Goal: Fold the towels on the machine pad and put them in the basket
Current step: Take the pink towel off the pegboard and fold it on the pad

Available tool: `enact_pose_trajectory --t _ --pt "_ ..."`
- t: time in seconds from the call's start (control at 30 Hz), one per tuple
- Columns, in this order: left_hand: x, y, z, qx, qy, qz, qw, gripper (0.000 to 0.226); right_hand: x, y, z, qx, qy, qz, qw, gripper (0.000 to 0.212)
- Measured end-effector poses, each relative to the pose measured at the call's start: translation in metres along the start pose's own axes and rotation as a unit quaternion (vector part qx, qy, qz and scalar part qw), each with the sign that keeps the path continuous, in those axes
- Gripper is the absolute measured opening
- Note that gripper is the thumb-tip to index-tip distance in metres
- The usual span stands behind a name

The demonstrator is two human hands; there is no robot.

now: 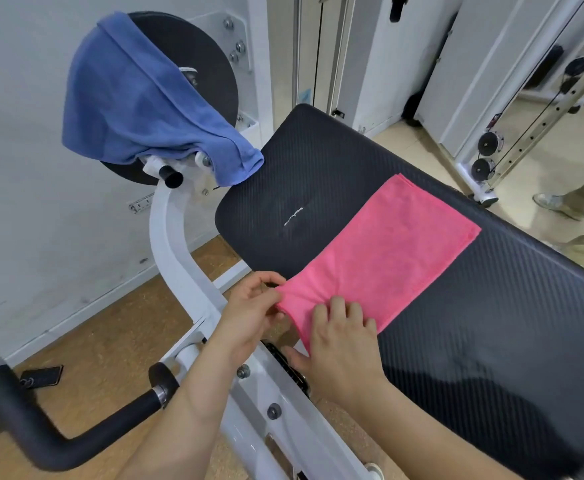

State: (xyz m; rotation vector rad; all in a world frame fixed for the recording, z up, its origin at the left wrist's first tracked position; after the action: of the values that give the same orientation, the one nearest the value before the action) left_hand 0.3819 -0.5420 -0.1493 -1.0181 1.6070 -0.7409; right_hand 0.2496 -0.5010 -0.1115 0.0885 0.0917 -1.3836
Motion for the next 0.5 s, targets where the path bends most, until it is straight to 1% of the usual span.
enact_pose_trajectory --t 0.1,0.17,0.2,0.23,0.27,0.3,0.33,0.37,0.43,0.47,0.5 --pt "0.0 -0.003 -0.004 -0.042 0.01 0.01 0.999 0.019 0.004 -0.001 0.001 0.01 0.011 -0.011 1.0 0.04" --pt "-0.002 -0.007 -0.007 -0.052 0.049 0.007 0.997 0.024 0.004 -0.003 0.0 0.028 0.006 -0.005 1.0 0.03" --pt "-0.003 -0.01 -0.009 -0.023 0.074 -0.005 0.997 0.03 0.004 -0.005 0.001 0.041 -0.007 0.005 0.999 0.025" --pt "-0.003 -0.012 -0.009 0.043 0.093 -0.03 0.994 0.038 0.004 -0.006 0.003 0.059 -0.021 0.018 0.998 0.018" --pt "-0.002 -0.016 -0.008 0.139 0.098 -0.068 0.983 0.047 0.004 -0.008 0.006 0.082 -0.035 0.032 0.995 0.011" --pt "0.0 -0.02 -0.006 0.251 0.084 -0.118 0.957 0.052 0.004 -0.01 0.009 0.103 -0.046 0.043 0.993 0.01" --pt "0.0 -0.025 -0.006 0.356 0.067 -0.172 0.916 0.053 0.003 -0.013 0.011 0.115 -0.05 0.053 0.991 0.008" --pt "0.0 -0.029 -0.01 0.44 0.058 -0.225 0.868 0.05 0.003 -0.015 0.015 0.124 -0.049 0.061 0.989 0.005" --pt "-0.002 -0.032 -0.018 0.545 0.06 -0.288 0.785 0.041 0.002 -0.018 0.017 0.131 -0.017 0.076 0.988 0.01" --pt "-0.004 -0.033 -0.02 0.577 0.068 -0.306 0.755 0.037 0.002 -0.02 0.015 0.137 0.012 0.079 0.987 0.014" --pt "-0.007 -0.034 -0.022 0.595 0.081 -0.326 0.73 0.034 0.0 -0.021 0.011 0.149 0.06 0.083 0.984 0.016"
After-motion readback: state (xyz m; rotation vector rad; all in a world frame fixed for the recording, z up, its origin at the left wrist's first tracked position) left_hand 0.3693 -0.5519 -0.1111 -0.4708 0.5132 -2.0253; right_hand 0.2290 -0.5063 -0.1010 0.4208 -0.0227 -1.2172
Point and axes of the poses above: each hand's wrist, its own x-axis towards the middle knuckle, its own z-axis out of the back of the hand, y = z × x, the point moved 8 cm from there along x, towards the middle knuckle, and after that the axes turned 5 degrees about y, right-handed, at the moved point
